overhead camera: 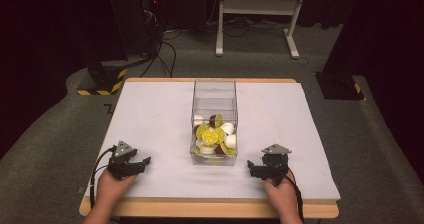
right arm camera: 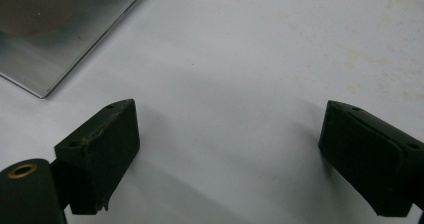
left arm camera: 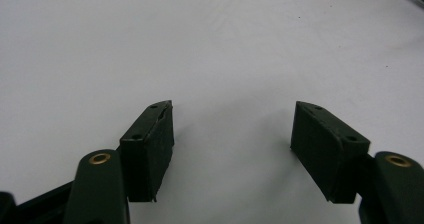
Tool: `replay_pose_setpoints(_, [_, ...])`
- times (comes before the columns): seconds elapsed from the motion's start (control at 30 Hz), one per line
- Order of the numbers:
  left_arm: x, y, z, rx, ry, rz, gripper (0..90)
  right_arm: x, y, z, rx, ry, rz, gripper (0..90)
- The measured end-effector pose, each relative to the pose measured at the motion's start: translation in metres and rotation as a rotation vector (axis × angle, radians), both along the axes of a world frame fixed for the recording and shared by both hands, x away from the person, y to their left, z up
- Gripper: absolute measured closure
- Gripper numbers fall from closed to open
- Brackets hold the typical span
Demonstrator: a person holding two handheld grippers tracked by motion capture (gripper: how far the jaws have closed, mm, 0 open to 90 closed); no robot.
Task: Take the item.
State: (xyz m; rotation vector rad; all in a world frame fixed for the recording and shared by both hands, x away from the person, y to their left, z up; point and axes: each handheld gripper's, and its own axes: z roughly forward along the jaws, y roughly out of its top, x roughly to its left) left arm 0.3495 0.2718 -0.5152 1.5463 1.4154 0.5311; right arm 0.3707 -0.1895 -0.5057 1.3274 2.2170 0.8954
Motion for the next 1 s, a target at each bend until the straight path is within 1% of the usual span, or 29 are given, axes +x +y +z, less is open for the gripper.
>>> replay_pose_setpoints(0.07, [0.000,0.000,0.001,-0.020,-0.009,-0.008,34.0,0.000,0.000,0.000,0.000,0.000,0.000,9.2])
replay_pose_setpoints(0.1, [-0.001,0.001,0.002,-0.005,-0.010,-0.022,33.7,0.000,0.000,0.000,0.000,0.000,0.000,9.1])
replay_pose_setpoints(0.13, [-0.001,0.001,0.002,-0.005,-0.010,-0.022,33.6,0.000,0.000,0.000,0.000,0.000,0.000,9.1])
replay_pose_setpoints(0.17, [-0.002,0.001,0.003,-0.014,-0.013,-0.021,33.6,0.000,0.000,0.000,0.000,-0.001,0.000,9.1])
replay_pose_setpoints(0.33, [-0.002,-0.003,0.005,-0.020,-0.023,-0.026,33.3,0.000,0.000,0.000,0.000,-0.001,0.001,9.2])
replay_pose_setpoints(0.37, [-0.002,-0.003,0.007,-0.020,-0.025,-0.033,33.3,0.000,0.000,0.000,0.000,0.001,-0.001,9.2])
replay_pose_setpoints(0.4, [-0.001,-0.005,0.008,-0.033,-0.031,-0.027,33.3,0.000,0.000,0.000,0.000,0.001,-0.001,9.2])
replay_pose_setpoints(0.43, [-0.001,-0.006,0.011,-0.032,-0.041,-0.036,33.4,0.000,0.000,0.000,0.000,0.001,-0.001,9.1])
replay_pose_setpoints(0.53, [-0.001,-0.008,0.016,-0.039,-0.043,-0.042,33.4,0.000,0.000,0.000,-0.001,0.000,0.000,9.2])
replay_pose_setpoints(0.57, [-0.001,-0.008,0.017,-0.038,-0.052,-0.042,33.4,0.000,0.000,0.000,-0.001,0.000,0.001,9.2])
replay_pose_setpoints(0.6, [-0.001,-0.008,0.017,-0.038,-0.052,-0.042,32.9,0.000,0.000,0.000,-0.001,0.000,0.001,9.2])
replay_pose_setpoints(0.63, [-0.001,-0.010,0.019,-0.051,-0.056,-0.033,31.8,0.000,0.000,0.000,0.000,0.000,0.000,9.2])
replay_pose_setpoints(0.67, [0.000,-0.009,0.022,-0.042,-0.055,-0.030,31.0,0.000,0.000,0.000,0.000,0.000,0.000,9.2])
replay_pose_setpoints(0.7, [0.000,-0.009,0.023,-0.048,-0.061,-0.026,30.9,0.000,0.000,0.000,0.000,-0.001,0.001,9.2])
replay_pose_setpoints(0.73, [0.000,-0.009,0.023,-0.048,-0.061,-0.026,30.9,0.000,0.000,0.000,0.000,-0.001,0.001,9.2])
replay_pose_setpoints(0.77, [0.001,-0.009,0.026,-0.055,-0.061,-0.025,31.1,0.000,0.000,0.000,0.000,-0.001,0.001,9.2])
replay_pose_setpoints(0.83, [0.000,-0.009,0.029,-0.051,-0.056,-0.033,31.4,0.000,0.000,0.000,-0.001,0.000,0.000,9.2])
replay_pose_setpoints(0.87, [0.000,-0.011,0.030,-0.067,-0.066,-0.025,31.4,0.000,0.000,0.000,0.000,0.001,-0.001,9.2])
replay_pose_setpoints(0.9, [-0.001,-0.013,0.031,-0.070,-0.068,-0.023,31.6,0.000,0.000,0.000,0.000,0.001,-0.001,9.2])
replay_pose_setpoints(0.93, [-0.001,-0.013,0.031,-0.070,-0.068,-0.023,31.6,0.000,0.000,0.000,0.000,0.001,-0.001,9.2])
replay_pose_setpoints(1.0, [-0.003,-0.015,0.033,-0.050,-0.066,-0.045,31.6,0.000,0.000,0.000,0.000,0.000,0.002,9.2])
